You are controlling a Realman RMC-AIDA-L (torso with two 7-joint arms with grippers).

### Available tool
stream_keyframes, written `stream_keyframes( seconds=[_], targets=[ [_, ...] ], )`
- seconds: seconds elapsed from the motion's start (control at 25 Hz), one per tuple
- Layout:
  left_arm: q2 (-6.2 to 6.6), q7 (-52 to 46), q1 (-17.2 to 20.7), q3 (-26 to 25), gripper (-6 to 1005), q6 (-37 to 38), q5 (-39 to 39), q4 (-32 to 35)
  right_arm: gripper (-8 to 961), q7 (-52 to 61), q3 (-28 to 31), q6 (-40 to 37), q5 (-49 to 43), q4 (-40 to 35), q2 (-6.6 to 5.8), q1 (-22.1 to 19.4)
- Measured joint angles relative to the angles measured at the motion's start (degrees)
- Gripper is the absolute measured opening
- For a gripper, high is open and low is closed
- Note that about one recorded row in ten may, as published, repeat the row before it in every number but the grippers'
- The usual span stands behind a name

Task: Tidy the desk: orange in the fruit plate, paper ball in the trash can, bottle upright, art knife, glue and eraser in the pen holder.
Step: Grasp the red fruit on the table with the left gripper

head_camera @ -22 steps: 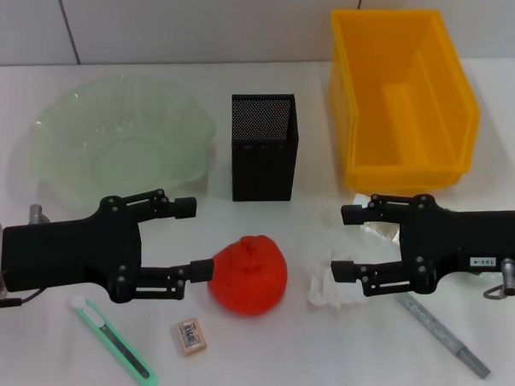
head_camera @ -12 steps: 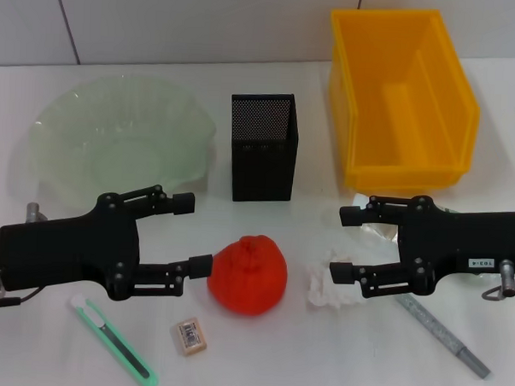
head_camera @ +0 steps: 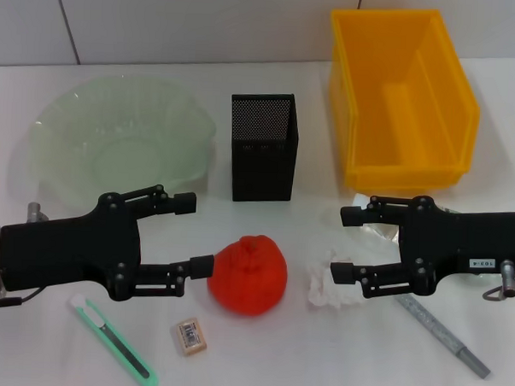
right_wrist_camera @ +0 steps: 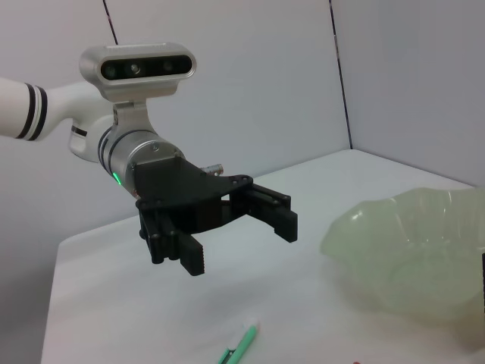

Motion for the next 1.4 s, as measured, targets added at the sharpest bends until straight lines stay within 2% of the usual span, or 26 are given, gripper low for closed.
stream_keyframes(
  seconds=[0.6,0.64,0.96,1.4],
  targets=[
    [-0.10,-0.4,-0.1,0.3,852,-3.5,0.3,-0.6,836,-0.2,0.0,0.0,0.0,0.0,0.00,-0.4],
    [-0.20,-0.5,-0.3,0.8,851,-7.1,0.4,-1.0,836,-0.2,0.0,0.0,0.0,0.0,0.00,-0.4],
    [-0.34,-0.5,-0.8,4.9,845,-11.9,0.2,-2.1,836,-0.3,0.7,-0.2,0.0,-0.2,-0.08,-0.6],
    [-0.63,0.2,-2.0,5.5,838,-12.5,-0.2,-5.4,835,-0.3,0.8,-0.4,0.1,-0.5,-0.17,-1.1]
  ],
)
